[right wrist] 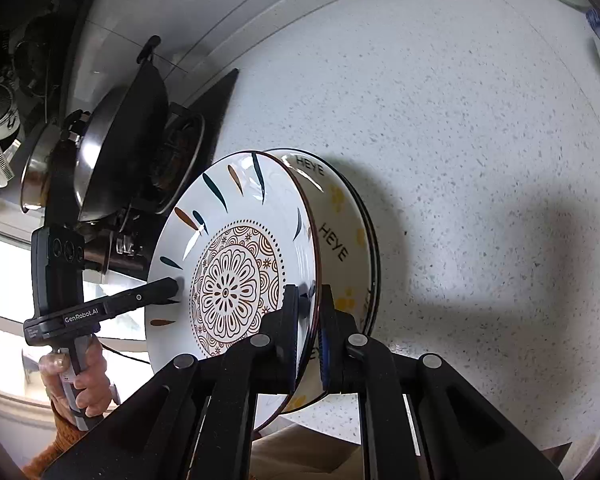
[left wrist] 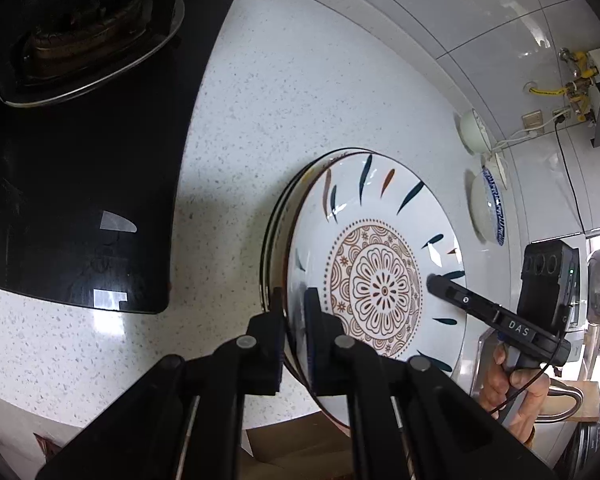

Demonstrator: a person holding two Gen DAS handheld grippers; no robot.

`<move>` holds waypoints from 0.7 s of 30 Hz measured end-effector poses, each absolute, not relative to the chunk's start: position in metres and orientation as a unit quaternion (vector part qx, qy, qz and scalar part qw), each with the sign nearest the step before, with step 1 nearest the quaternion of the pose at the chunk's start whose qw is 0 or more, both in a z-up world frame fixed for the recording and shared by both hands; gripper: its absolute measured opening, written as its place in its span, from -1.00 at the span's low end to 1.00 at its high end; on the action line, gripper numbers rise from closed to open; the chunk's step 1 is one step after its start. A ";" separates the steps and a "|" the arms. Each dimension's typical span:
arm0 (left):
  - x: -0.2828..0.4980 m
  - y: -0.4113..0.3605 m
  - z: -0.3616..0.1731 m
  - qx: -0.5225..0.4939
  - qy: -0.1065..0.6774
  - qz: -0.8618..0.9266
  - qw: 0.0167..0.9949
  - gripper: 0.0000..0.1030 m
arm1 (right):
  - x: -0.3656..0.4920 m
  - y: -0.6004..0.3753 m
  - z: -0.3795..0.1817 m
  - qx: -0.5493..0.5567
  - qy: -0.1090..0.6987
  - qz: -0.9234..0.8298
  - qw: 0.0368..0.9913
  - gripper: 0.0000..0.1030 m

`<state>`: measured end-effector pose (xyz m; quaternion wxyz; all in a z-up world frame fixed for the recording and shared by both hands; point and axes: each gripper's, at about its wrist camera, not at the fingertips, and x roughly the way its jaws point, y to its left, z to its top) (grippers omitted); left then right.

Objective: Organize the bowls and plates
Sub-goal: 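Carry the mandala plate and lower it onto the bear plate stack, then open both grippers and release the mandala plate on the stack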

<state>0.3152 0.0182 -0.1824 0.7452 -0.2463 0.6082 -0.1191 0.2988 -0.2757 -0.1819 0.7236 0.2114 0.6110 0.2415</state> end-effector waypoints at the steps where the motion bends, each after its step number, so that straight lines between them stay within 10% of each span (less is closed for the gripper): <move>1: 0.317 0.018 -0.183 -0.247 0.608 -0.119 0.745 -0.86 | 0.300 -0.275 -0.184 0.210 0.613 0.237 0.724 -0.83; 21: 0.328 0.014 -0.185 -0.237 0.609 -0.132 0.746 -0.87 | 0.296 -0.281 -0.175 0.197 0.618 0.207 0.733 -0.73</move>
